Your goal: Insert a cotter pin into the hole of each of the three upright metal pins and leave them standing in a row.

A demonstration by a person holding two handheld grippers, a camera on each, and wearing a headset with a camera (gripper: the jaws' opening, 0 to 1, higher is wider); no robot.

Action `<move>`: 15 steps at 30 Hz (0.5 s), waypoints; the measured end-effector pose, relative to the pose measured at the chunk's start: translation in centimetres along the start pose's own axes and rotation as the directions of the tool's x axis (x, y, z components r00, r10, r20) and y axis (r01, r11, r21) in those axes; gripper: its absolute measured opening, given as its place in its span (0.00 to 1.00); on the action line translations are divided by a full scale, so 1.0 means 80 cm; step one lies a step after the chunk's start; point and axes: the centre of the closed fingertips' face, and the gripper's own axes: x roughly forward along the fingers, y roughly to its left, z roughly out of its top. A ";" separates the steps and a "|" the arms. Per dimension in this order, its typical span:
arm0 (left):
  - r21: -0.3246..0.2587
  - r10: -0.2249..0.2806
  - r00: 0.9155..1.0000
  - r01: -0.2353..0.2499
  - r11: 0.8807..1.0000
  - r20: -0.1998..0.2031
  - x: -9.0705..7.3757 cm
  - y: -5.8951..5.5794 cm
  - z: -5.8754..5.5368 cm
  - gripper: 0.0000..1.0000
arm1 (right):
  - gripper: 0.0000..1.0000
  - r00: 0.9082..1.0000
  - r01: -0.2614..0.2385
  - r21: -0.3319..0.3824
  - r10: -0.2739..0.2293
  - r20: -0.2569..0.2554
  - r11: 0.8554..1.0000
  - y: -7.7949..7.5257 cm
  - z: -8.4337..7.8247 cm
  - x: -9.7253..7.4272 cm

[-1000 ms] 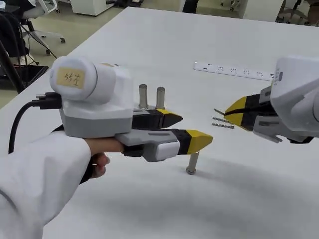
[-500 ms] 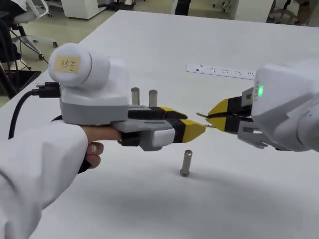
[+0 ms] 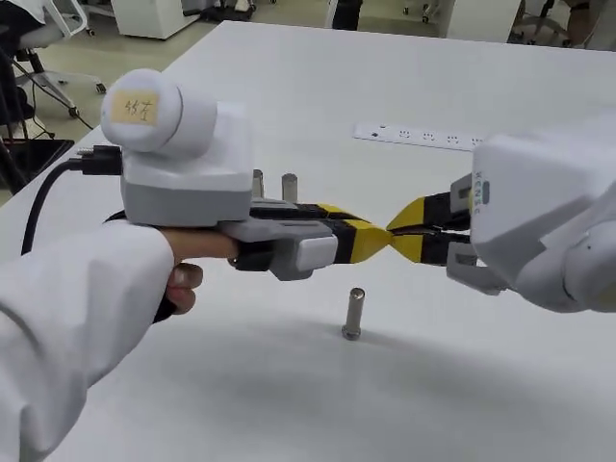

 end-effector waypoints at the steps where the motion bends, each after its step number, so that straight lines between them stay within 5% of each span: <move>1: -0.002 -0.005 1.000 0.005 1.000 -0.005 0.000 -0.002 -0.001 0.07 | 0.00 1.000 0.000 -0.001 0.000 0.001 1.000 0.000 0.001 0.000; 15: -0.040 -0.022 1.000 0.021 0.999 -0.007 -0.003 -0.006 0.005 0.00 | 0.00 0.999 0.019 -0.021 -0.018 0.026 1.000 -0.003 0.010 -0.008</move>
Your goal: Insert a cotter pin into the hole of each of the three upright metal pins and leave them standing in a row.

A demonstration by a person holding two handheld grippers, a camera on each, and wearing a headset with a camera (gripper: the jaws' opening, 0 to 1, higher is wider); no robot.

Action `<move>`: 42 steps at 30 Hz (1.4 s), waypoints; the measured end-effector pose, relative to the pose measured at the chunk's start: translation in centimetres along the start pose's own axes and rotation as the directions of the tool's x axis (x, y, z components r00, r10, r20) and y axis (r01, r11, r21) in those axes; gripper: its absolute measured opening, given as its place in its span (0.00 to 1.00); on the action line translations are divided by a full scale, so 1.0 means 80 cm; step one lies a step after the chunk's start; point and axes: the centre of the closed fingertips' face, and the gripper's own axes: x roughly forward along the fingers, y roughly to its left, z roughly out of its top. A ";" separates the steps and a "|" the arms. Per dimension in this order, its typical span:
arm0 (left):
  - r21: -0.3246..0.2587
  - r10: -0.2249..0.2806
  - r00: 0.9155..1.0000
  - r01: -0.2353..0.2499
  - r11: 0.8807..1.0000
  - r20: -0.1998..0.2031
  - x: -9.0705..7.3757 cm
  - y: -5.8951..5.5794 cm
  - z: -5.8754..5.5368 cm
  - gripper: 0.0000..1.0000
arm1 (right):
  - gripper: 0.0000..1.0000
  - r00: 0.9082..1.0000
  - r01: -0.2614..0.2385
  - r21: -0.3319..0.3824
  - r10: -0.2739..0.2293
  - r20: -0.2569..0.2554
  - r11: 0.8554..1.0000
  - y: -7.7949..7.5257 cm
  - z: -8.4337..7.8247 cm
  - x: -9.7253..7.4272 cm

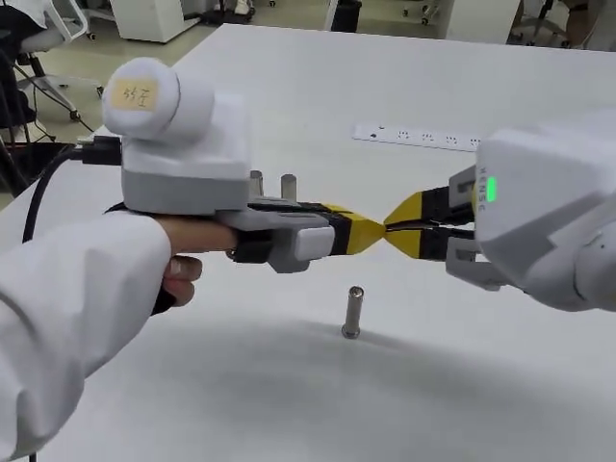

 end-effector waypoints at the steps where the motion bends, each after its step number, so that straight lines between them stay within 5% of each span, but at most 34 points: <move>1: 0.000 0.001 1.000 -0.001 1.000 0.000 0.000 0.000 0.000 0.00 | 0.00 1.000 0.002 -0.001 -0.002 0.000 1.000 0.000 0.000 0.000; 9: -0.008 -0.009 1.000 0.009 1.000 -0.012 -0.002 -0.005 -0.001 0.00 | 0.00 1.000 0.004 0.003 -0.004 0.006 1.000 0.003 0.003 -0.005; 12: 0.059 -0.016 0.999 0.019 0.998 -0.044 -0.005 -0.008 -0.005 0.00 | 0.00 1.000 -0.003 0.003 0.003 0.010 1.000 0.006 0.004 -0.005; 18: 0.013 -0.006 0.998 0.007 1.000 -0.059 -0.008 -0.010 -0.007 0.00 | 0.00 1.000 -0.003 -0.004 0.003 0.020 1.000 0.010 0.009 -0.007; 31: 0.013 -0.004 0.998 0.005 1.000 -0.062 -0.013 -0.014 -0.011 0.00 | 0.00 1.000 -0.007 -0.025 0.008 0.029 1.000 0.013 0.012 -0.006; 42: 0.089 0.003 0.998 0.002 0.996 -0.056 -0.022 -0.011 -0.010 0.00 | 0.13 0.999 0.005 0.114 -0.010 0.041 0.994 -0.004 -0.003 -0.012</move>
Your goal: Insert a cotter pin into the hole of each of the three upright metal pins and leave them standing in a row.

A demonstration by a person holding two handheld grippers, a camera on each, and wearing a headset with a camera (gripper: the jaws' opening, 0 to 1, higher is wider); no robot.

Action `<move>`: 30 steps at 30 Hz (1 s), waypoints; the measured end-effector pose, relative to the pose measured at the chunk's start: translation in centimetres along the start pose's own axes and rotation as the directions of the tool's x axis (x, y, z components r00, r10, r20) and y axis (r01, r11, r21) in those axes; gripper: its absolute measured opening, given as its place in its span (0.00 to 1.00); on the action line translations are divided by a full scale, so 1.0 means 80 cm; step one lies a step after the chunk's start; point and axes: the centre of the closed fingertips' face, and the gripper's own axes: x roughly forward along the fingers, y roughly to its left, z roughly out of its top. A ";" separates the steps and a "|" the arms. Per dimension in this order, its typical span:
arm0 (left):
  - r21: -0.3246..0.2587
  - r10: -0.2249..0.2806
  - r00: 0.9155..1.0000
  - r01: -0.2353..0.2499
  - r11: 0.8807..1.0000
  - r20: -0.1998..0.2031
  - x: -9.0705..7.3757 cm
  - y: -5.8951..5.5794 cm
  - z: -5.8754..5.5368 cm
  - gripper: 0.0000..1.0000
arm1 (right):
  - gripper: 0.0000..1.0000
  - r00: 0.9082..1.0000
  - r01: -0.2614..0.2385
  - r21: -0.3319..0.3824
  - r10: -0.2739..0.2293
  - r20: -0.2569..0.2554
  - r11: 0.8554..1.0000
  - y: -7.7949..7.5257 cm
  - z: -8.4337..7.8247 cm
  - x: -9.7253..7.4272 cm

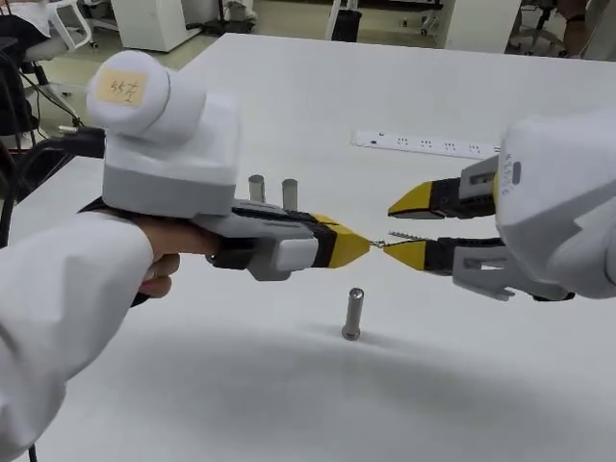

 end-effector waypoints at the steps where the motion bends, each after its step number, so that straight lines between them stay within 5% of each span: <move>1: 0.051 -0.006 1.000 0.005 0.999 0.021 -0.001 -0.001 0.005 0.00 | 0.13 1.000 -0.017 0.036 0.016 0.004 0.999 0.001 -0.002 -0.001; 5: 0.154 -0.023 0.999 0.016 0.988 0.041 -0.006 -0.007 0.012 0.00 | 0.13 0.998 -0.060 0.138 0.058 0.021 0.989 0.004 -0.008 -0.003; 10: 0.263 -0.064 0.997 0.050 0.964 0.045 -0.008 -0.018 0.014 0.00 | 0.16 0.989 -0.145 0.265 0.132 0.065 0.953 0.012 -0.009 -0.005; 12: 0.297 -0.069 0.997 0.056 0.953 0.036 -0.008 -0.020 0.012 0.00 | 0.18 0.983 -0.175 0.266 0.155 0.096 0.948 0.015 -0.005 -0.005; 14: 0.296 -0.071 0.997 0.061 0.953 0.022 -0.008 -0.020 0.010 0.00 | 0.22 0.974 -0.219 0.292 0.190 0.126 0.931 0.022 0.000 -0.007; 15: 0.328 -0.084 0.996 0.075 0.942 0.013 -0.008 -0.024 0.008 0.00 | 0.23 0.965 -0.250 0.312 0.212 0.151 0.916 0.026 0.003 -0.007; 17: 0.332 -0.099 0.995 0.089 0.939 0.014 -0.009 -0.027 0.008 0.00 | 0.23 0.963 -0.260 0.325 0.221 0.152 0.909 0.026 0.003 -0.007; 21: 0.359 -0.124 0.992 0.115 0.926 0.003 -0.010 -0.034 0.007 0.00 | 0.16 0.945 -0.317 0.310 0.273 0.179 0.896 0.040 0.008 -0.007; 26: 0.410 -0.148 0.988 0.150 0.900 -0.035 -0.011 -0.041 0.000 0.00 | 0.09 0.932 -0.355 0.318 0.304 0.198 0.879 0.051 0.015 -0.009; 30: 0.421 -0.177 0.984 0.175 0.890 -0.035 -0.011 -0.048 0.002 0.00 | 0.04 0.926 -0.369 0.325 0.313 0.212 0.871 0.054 0.019 -0.009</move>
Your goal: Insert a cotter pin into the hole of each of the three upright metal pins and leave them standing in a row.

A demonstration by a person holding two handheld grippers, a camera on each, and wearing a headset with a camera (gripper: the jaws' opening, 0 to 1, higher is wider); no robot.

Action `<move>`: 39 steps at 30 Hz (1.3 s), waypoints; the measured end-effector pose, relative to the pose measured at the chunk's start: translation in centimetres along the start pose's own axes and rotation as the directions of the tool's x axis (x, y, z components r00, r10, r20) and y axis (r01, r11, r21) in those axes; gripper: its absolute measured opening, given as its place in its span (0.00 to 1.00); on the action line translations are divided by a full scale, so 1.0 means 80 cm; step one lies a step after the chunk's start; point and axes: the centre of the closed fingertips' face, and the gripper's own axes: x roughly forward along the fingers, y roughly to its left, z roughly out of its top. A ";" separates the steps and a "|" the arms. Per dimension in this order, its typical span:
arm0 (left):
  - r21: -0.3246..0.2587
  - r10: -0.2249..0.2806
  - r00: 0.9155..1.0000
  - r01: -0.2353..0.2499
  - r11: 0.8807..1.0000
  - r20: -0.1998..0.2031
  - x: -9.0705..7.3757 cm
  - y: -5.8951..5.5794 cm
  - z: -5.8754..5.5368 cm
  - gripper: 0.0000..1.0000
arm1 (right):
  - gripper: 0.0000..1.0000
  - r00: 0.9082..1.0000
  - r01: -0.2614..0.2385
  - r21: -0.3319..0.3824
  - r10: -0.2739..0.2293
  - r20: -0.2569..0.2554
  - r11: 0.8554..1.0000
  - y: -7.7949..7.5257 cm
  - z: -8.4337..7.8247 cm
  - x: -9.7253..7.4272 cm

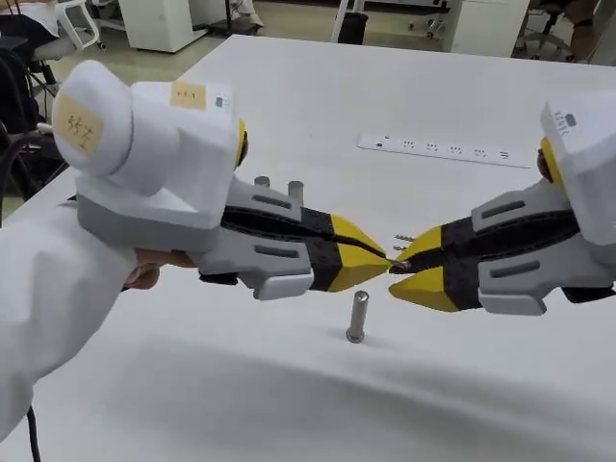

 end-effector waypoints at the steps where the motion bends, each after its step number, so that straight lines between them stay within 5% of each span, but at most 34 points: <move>1: 0.003 0.000 1.000 0.000 1.000 -0.002 0.000 0.000 0.000 0.00 | 0.04 1.000 0.000 0.002 0.000 0.001 1.000 0.000 0.000 0.000; 18: 0.035 -0.036 0.997 0.039 0.999 -0.067 0.008 -0.008 -0.017 0.00 | 0.00 0.999 -0.039 -0.005 0.039 -0.013 0.999 0.013 -0.004 -0.002; 31: 0.041 -0.101 0.988 0.107 0.993 -0.117 0.010 -0.019 -0.027 0.00 | 0.00 0.992 -0.106 -0.044 0.102 -0.077 0.993 0.033 -0.014 0.005; 39: 0.027 -0.111 0.985 0.115 0.993 -0.134 0.013 -0.021 -0.034 0.00 | 0.00 0.989 -0.122 0.014 0.123 -0.078 0.992 0.036 -0.018 0.005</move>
